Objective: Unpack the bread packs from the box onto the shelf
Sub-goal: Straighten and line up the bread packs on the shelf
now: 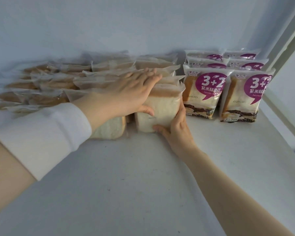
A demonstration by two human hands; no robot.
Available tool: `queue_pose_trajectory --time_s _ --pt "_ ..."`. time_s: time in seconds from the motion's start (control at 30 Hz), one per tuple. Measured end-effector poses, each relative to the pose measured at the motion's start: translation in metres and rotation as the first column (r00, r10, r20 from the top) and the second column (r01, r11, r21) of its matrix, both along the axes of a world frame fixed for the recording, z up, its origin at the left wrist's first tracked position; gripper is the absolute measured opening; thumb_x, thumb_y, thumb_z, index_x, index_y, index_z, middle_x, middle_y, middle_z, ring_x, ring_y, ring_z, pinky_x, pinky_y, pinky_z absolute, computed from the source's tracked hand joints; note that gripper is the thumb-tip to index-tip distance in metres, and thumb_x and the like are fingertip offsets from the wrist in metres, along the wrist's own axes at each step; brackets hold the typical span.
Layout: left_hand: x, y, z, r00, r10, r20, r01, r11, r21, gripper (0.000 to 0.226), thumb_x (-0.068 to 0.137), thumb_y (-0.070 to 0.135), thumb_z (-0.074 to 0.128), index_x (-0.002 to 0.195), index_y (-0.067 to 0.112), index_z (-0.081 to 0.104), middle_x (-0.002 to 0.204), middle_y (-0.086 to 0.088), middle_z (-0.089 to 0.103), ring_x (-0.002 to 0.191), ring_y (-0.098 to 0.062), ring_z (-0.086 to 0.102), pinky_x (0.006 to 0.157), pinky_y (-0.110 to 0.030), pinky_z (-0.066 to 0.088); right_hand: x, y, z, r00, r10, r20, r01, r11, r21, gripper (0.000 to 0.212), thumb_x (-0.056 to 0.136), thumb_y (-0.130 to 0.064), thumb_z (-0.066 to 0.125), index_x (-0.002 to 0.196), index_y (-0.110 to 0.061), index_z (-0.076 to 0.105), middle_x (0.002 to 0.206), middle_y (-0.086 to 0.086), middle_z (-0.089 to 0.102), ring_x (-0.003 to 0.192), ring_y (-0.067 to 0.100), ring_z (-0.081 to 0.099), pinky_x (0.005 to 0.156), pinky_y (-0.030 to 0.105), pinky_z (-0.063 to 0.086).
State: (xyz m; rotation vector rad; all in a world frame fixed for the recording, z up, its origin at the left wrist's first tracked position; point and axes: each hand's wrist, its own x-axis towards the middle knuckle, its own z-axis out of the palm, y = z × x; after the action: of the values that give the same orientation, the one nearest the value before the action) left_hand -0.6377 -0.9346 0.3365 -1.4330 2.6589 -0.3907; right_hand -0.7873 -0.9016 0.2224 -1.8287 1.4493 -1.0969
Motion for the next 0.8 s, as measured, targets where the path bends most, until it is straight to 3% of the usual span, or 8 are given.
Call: queue_pose_trajectory --time_s 0.07,0.23,0.3,0.4,0.53,0.67,0.73,0.8 --pt "0.001 0.0 0.0 1.0 -0.008 0.006 0.008 1.0 -0.02 0.103 0.074 0.061 0.054 0.148 0.008 0.005 0.158 -0.013 0.006 0.146 -0.026 0.009 0.117 -0.033 0.008 0.002 -0.003 0.001 1.0 -0.017 -0.007 0.017 1.0 -0.001 0.105 0.076 -0.015 0.074 0.144 0.002 -0.003 0.156 0.013 0.006 0.145 0.022 0.013 0.11 0.016 0.016" --pt "-0.001 0.004 0.005 0.999 0.006 0.044 -0.008 0.999 0.035 0.109 0.074 0.069 0.046 0.148 0.008 -0.006 0.158 -0.014 -0.004 0.147 -0.025 0.003 0.118 -0.034 0.002 -0.005 0.003 0.003 0.999 0.043 -0.023 -0.042 0.998 0.044 0.112 0.076 -0.022 0.074 0.145 -0.002 -0.012 0.158 0.012 0.0 0.146 0.02 0.008 0.117 0.034 0.019" --pt "-0.005 0.004 0.006 1.0 0.019 0.014 -0.02 0.998 0.059 0.114 0.07 0.074 0.043 0.147 0.009 -0.012 0.158 -0.012 -0.008 0.147 -0.022 -0.002 0.118 -0.035 -0.003 -0.01 0.007 0.005 0.996 0.073 -0.047 -0.069 0.993 0.094 0.12 0.074 -0.026 0.076 0.143 -0.003 -0.02 0.158 0.01 -0.005 0.146 0.019 0.002 0.118 0.032 0.016" --pt "-0.012 0.002 0.002 1.0 -0.009 0.013 0.009 1.0 0.022 0.115 0.069 0.075 0.038 0.146 0.008 -0.014 0.158 -0.013 -0.007 0.147 -0.022 -0.003 0.118 -0.036 -0.003 -0.011 0.01 0.006 0.995 0.05 -0.087 -0.039 0.992 0.124 0.117 0.075 -0.029 0.074 0.144 -0.003 -0.016 0.158 0.01 0.002 0.146 0.02 0.009 0.117 0.03 0.018" --pt "-0.007 -0.002 -0.007 1.0 -0.019 -0.024 0.017 0.999 -0.049 0.109 0.069 0.071 0.042 0.148 0.007 0.003 0.157 -0.016 0.008 0.146 -0.027 0.011 0.117 -0.04 0.014 -0.003 0.006 0.008 0.984 -0.033 -0.175 0.05 0.995 0.091 0.106 0.079 -0.035 0.069 0.146 -0.004 -0.006 0.157 0.009 0.01 0.144 0.021 0.018 0.115 0.03 0.019" --pt "-0.004 -0.009 -0.012 0.998 -0.058 -0.028 0.056 0.996 -0.076 0.103 0.065 0.073 0.03 0.137 -0.001 0.034 0.139 -0.026 0.044 0.127 -0.041 0.046 0.095 -0.055 0.044 0.001 0.004 0.011 0.973 -0.073 -0.218 0.094 0.992 0.088 0.104 0.079 -0.039 0.067 0.147 -0.005 -0.004 0.157 0.005 0.011 0.143 0.018 0.018 0.112 0.023 0.013" --pt "-0.003 -0.01 -0.015 0.998 -0.046 -0.031 0.044 0.997 -0.067 0.102 0.064 0.071 0.037 0.134 -0.003 0.037 0.136 -0.028 0.047 0.123 -0.042 0.05 0.09 -0.057 0.047 0.002 0.004 0.013 0.973 -0.069 -0.22 0.096 0.989 0.113 0.104 0.08 -0.039 0.067 0.147 -0.006 -0.005 0.157 0.004 0.011 0.144 0.017 0.018 0.113 0.024 0.013" --pt "-0.005 -0.01 -0.017 0.997 -0.062 -0.043 0.058 0.994 -0.094 0.104 0.064 0.068 0.053 0.139 -0.002 0.034 0.143 -0.026 0.04 0.131 -0.041 0.042 0.097 -0.055 0.043 0.001 0.004 0.015 0.975 -0.067 -0.211 0.098 0.985 0.14 0.105 0.08 -0.038 0.068 0.147 -0.007 -0.006 0.158 0.004 0.011 0.143 0.019 0.019 0.115 0.028 0.017"
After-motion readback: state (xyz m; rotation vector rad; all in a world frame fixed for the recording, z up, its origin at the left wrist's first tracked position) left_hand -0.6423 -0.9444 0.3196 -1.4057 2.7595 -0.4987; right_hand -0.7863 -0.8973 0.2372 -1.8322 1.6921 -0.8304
